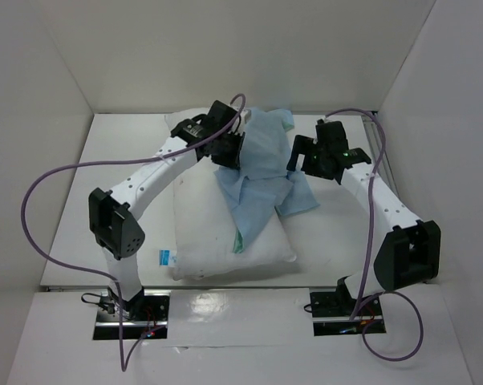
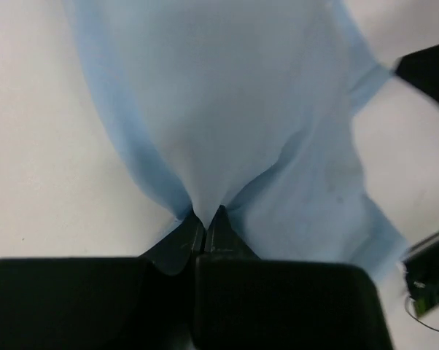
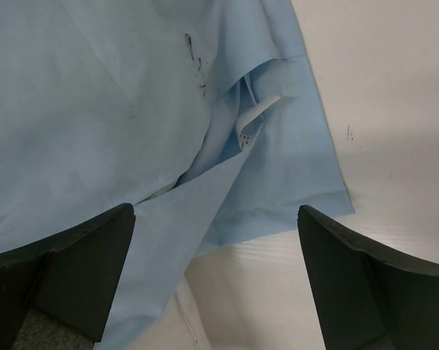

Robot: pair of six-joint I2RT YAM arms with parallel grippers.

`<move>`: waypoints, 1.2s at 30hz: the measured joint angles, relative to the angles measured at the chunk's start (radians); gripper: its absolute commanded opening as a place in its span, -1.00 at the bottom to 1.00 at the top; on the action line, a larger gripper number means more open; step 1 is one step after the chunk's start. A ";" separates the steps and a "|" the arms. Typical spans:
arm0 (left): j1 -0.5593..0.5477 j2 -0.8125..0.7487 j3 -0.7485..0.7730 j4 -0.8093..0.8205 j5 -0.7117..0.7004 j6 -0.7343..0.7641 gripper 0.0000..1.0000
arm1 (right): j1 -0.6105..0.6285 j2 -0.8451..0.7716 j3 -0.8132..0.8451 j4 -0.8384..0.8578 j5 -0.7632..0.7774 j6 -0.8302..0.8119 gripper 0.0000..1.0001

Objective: Put the pillow into the pillowcase

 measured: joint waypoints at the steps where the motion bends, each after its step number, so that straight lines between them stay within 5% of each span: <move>1: -0.001 0.005 0.039 -0.017 0.013 0.003 -1.00 | -0.002 0.000 0.000 -0.001 0.000 0.000 1.00; 6: 0.005 -0.082 0.192 0.036 0.043 -0.040 -1.00 | -0.013 -0.019 -0.003 0.000 -0.013 -0.004 1.00; 15: 0.211 -0.568 0.155 0.338 -0.109 -0.156 -1.00 | 0.000 -0.113 -0.016 0.009 -0.223 -0.125 1.00; 24: 0.301 -0.707 0.040 0.423 -0.237 -0.178 -1.00 | 0.297 0.000 -0.024 0.006 -0.357 -0.206 1.00; 25: 0.306 -0.702 0.005 0.415 -0.240 -0.179 -1.00 | 0.322 0.019 -0.030 0.012 -0.363 -0.200 0.90; 26: 0.315 -0.694 -0.028 0.406 -0.241 -0.180 -1.00 | 0.348 0.045 -0.034 0.019 -0.366 -0.191 0.59; 27: 0.323 -0.688 -0.058 0.396 -0.240 -0.182 -1.00 | 0.367 0.072 -0.035 0.029 -0.364 -0.183 0.17; 29: 0.342 -0.649 -0.101 0.372 -0.232 -0.185 -1.00 | 0.391 0.127 -0.035 0.050 -0.354 -0.164 -0.99; 36: 0.406 -0.554 -0.104 0.254 -0.170 -0.202 -1.00 | 0.277 0.121 0.011 -0.057 -0.140 -0.029 -1.00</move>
